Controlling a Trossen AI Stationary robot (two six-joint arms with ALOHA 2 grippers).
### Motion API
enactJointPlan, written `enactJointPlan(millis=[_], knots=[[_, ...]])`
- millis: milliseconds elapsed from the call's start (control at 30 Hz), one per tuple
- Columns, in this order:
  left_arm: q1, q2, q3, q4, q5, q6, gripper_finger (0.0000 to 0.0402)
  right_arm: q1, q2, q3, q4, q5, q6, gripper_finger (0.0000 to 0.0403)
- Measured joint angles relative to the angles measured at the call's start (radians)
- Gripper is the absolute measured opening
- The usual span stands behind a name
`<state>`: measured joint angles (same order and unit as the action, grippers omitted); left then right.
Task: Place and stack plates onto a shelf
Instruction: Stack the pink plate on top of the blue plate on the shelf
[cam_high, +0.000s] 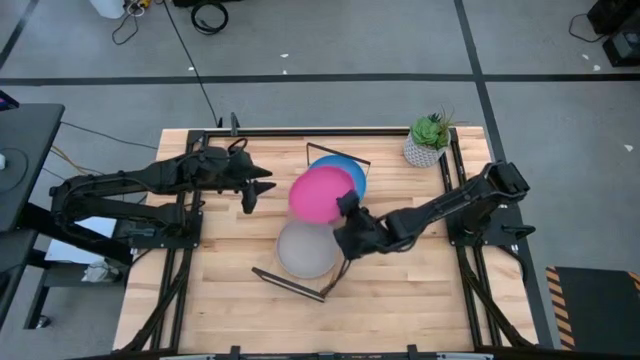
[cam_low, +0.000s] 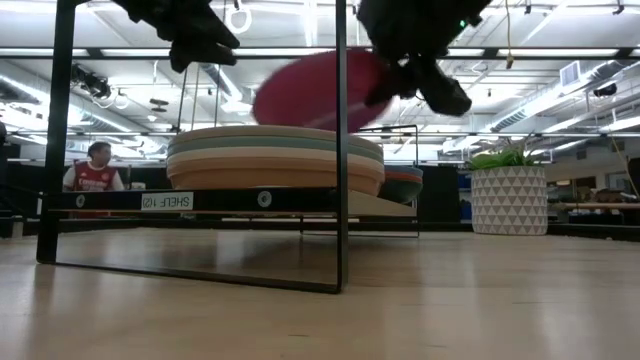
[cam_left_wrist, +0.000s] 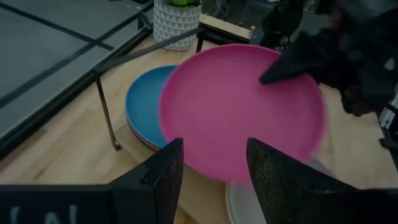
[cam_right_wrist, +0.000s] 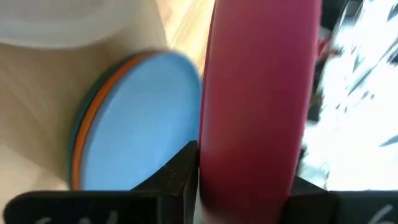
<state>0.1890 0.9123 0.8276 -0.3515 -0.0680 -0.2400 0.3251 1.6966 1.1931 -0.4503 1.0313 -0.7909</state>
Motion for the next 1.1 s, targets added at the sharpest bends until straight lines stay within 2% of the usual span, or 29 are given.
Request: enactJointPlan(millis=[133, 267, 600, 667, 767, 867, 1100], knots=[[-0.011, -0.005, 0.0, -0.009, -0.007, 0.001, 0.0183, -0.049, 0.0, 0.0, -0.097, -0.009, 0.249, 0.0102], [-0.013, -0.005, 0.0, -0.028, -0.007, -0.003, 0.0183, -0.097, 0.0, 0.0, -0.153, -0.059, 0.374, 0.0102], [-0.014, -0.005, 0.0, -0.042, -0.007, -0.016, 0.0183, -0.19, 0.001, 0.001, -0.157, -0.137, 0.43, 0.0102], [-0.014, -0.005, 0.0, -0.045, -0.007, -0.017, 0.0183, -0.204, 0.002, 0.001, -0.159, -0.195, 0.43, 0.0103], [-0.014, -0.005, 0.0, -0.052, -0.007, -0.023, 0.0183, -0.218, 0.002, 0.001, -0.158, -0.34, 0.431, 0.0108], [-0.014, -0.005, 0.0, -0.06, -0.006, -0.038, 0.0183, -0.22, 0.002, 0.001, -0.158, -0.4, 0.432, 0.0125], [-0.014, -0.005, 0.0, -0.097, -0.001, -0.049, 0.0183, -0.163, -0.017, 0.001, -0.158, -0.425, 0.485, 0.0188]])
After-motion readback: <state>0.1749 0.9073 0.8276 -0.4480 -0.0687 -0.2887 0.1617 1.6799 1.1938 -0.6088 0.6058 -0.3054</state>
